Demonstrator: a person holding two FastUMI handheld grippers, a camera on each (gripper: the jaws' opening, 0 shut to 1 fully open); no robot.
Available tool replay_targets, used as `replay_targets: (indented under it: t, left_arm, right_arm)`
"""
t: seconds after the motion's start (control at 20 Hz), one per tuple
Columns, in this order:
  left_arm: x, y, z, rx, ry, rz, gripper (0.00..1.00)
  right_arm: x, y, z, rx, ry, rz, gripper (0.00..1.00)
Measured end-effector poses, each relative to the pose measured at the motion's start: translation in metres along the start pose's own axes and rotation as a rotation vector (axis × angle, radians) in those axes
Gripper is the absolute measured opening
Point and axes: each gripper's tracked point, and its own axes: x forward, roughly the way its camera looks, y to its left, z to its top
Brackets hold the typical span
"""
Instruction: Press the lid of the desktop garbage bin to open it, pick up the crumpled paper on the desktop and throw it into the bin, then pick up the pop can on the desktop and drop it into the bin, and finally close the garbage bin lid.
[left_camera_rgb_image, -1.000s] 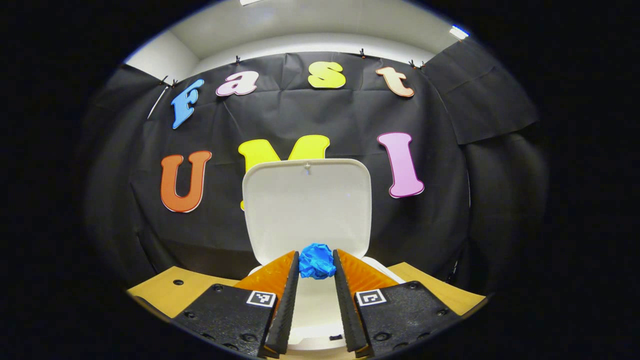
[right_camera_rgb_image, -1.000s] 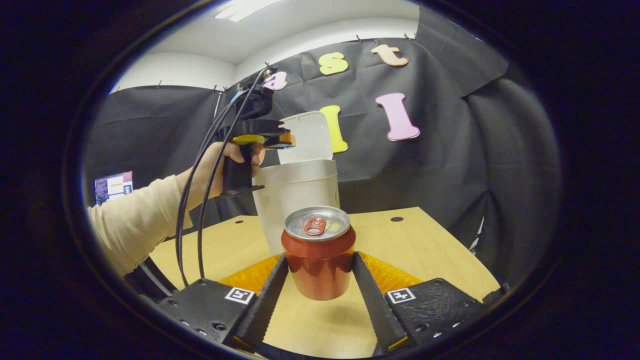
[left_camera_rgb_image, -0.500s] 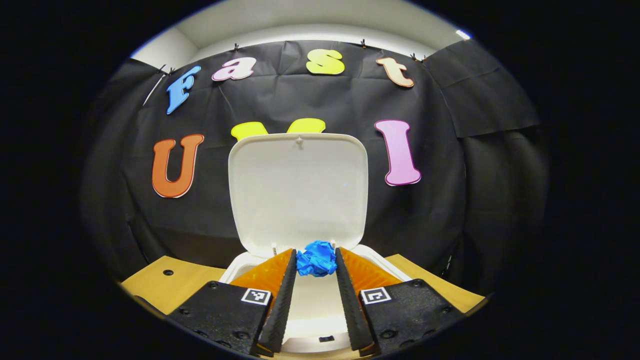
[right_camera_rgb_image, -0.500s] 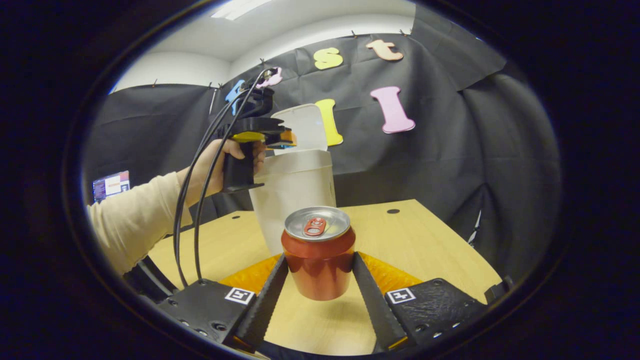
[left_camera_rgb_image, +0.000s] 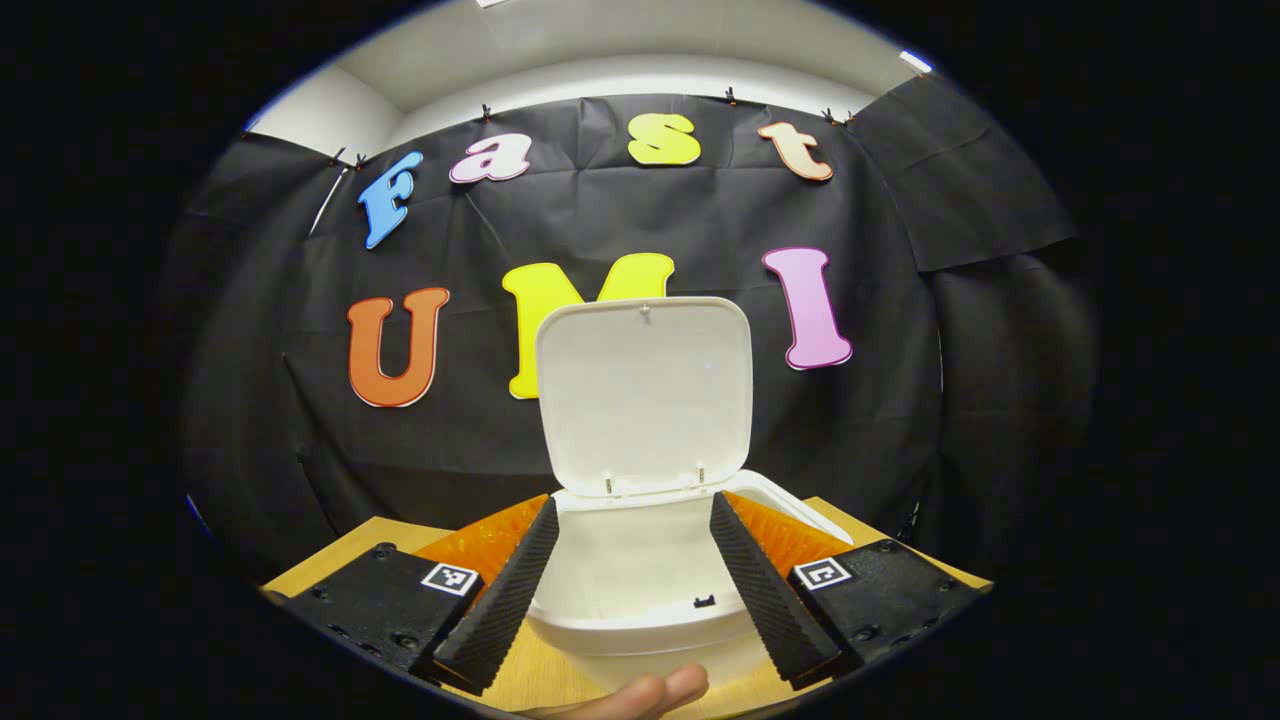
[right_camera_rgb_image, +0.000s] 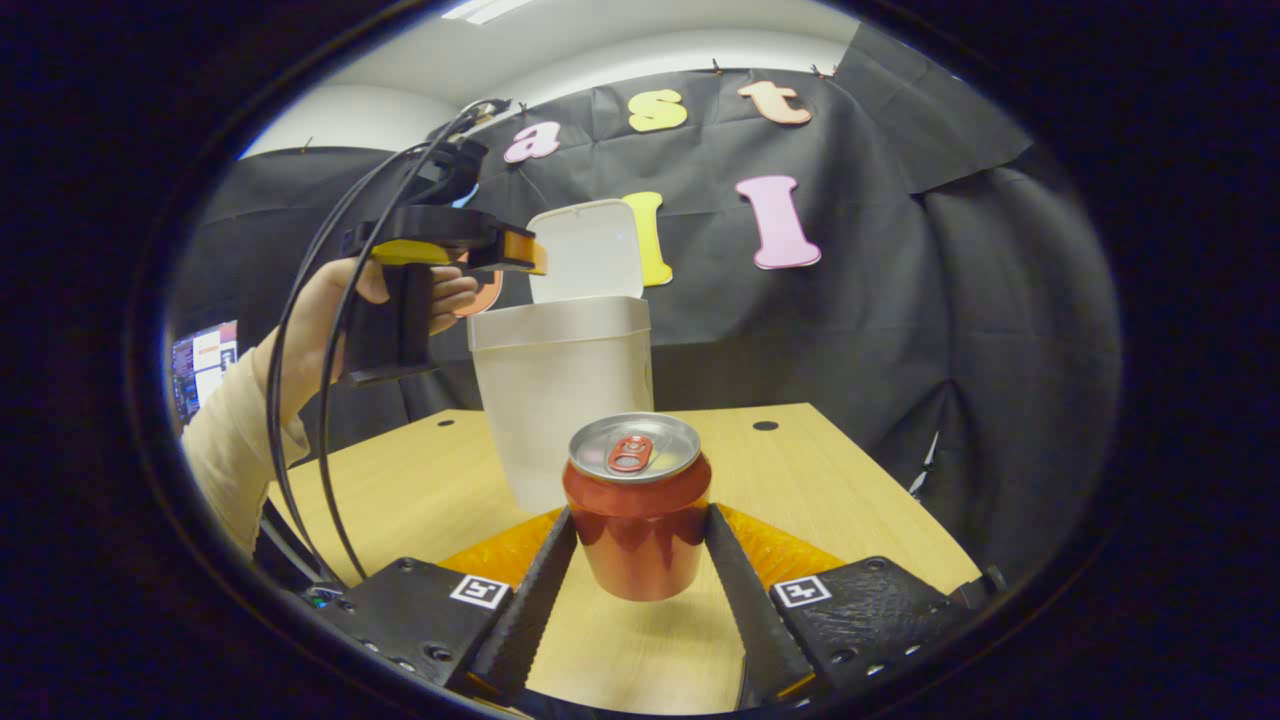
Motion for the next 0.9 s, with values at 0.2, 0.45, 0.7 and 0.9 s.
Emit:
replay_targets:
  t: [0.2,0.45,0.7,0.9]
  left_arm:
    - [-0.041,0.024,-0.013,-0.046,-0.008,0.034,0.98]
    - [-0.089,0.056,-0.028,-0.057,-0.033,0.067,0.98]
    - [-0.119,0.076,-0.066,-0.055,0.005,0.123,0.98]
    - [-0.138,0.079,-0.080,-0.050,0.030,0.103,0.99]
  right_arm:
    - [-0.002,-0.003,0.009,-0.028,-0.023,-0.063,0.81]
    - [-0.008,0.014,0.008,-0.048,-0.025,-0.080,0.80]
    - [-0.001,0.023,0.009,-0.065,-0.019,-0.082,0.81]
    - [0.001,0.031,0.012,-0.060,-0.012,-0.074,0.81]
